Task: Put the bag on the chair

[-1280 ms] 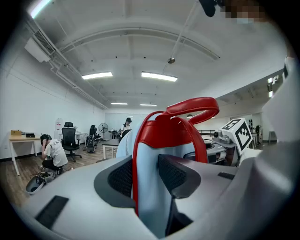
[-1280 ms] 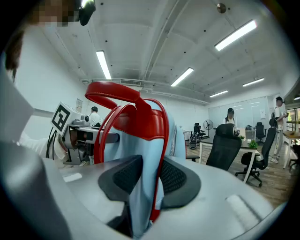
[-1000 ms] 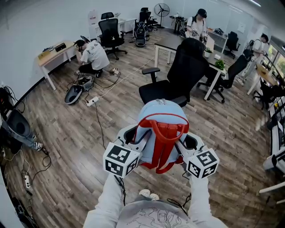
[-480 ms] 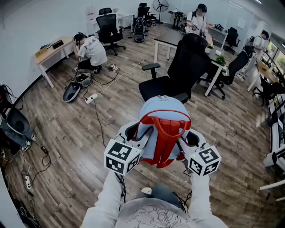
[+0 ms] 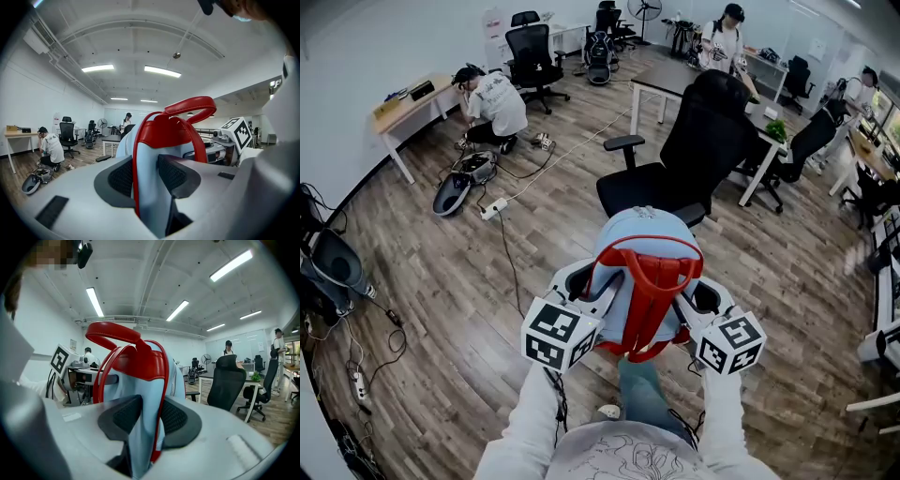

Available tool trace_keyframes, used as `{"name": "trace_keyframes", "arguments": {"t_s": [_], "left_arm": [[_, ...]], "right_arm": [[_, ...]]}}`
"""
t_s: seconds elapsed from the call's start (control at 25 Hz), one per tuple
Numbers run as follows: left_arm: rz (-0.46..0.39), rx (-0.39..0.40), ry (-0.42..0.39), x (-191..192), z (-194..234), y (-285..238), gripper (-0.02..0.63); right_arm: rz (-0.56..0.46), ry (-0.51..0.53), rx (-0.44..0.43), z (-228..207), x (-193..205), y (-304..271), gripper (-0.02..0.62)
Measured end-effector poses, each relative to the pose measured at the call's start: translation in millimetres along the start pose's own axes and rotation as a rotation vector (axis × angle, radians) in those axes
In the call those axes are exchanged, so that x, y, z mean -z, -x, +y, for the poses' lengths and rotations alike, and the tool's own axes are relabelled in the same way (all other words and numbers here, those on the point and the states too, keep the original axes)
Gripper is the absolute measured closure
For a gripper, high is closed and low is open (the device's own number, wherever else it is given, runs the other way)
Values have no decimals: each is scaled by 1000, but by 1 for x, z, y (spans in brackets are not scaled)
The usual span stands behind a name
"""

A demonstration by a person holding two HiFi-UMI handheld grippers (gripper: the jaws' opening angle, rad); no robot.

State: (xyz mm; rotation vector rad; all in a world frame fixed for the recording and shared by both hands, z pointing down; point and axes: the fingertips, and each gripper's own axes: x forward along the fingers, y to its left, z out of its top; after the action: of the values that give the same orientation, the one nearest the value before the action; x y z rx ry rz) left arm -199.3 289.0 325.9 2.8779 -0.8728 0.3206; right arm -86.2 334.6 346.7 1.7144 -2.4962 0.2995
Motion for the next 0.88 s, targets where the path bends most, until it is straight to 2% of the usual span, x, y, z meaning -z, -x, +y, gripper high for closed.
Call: {"name": "trace_keyframes", "arguments": {"t_s": [0.2, 0.64, 0.88], "left_arm": [[5, -33, 11, -11, 40, -55, 451], [-40, -102, 5, -71, 123, -201, 451], [-40, -118, 4, -88, 154, -260, 451]], "right_arm": [[10, 6, -35, -47, -11, -53, 460], [-15, 51, -95, -183, -70, -171, 460], [-22, 57, -109, -236, -87, -216, 460]]}}
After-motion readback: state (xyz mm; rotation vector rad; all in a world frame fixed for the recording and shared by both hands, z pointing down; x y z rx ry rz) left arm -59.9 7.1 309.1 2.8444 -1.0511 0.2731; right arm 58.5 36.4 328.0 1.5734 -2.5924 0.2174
